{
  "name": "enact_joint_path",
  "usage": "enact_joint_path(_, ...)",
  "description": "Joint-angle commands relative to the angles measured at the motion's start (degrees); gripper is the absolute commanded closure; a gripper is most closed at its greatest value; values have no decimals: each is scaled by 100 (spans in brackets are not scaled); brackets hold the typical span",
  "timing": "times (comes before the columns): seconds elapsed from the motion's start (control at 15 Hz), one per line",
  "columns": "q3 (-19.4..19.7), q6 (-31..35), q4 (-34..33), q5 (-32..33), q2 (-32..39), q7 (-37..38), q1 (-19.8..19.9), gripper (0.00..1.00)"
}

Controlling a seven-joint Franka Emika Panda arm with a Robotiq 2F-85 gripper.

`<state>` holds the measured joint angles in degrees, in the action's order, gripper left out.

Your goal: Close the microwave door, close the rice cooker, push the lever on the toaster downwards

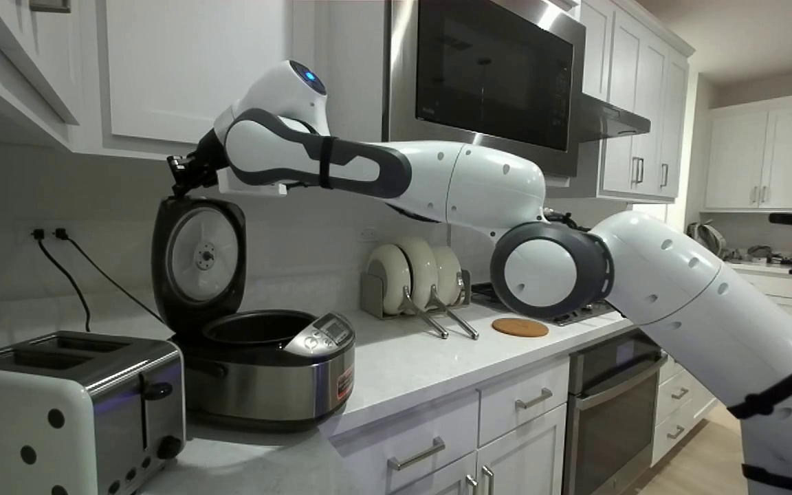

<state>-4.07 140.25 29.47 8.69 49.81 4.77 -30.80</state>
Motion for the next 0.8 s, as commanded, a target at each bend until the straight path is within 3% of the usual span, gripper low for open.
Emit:
enact_joint_path(0.0,252,-530,-678,107,329,119,-166,100)
enact_joint_path(0.27,745,-1570,-952,425,259,363,-435,100)
enact_joint_path(0.33,861,-1513,-243,568,-188,499,-513,100)
enact_joint_path(0.73,1289,-2625,-137,965,-410,656,-911,100)
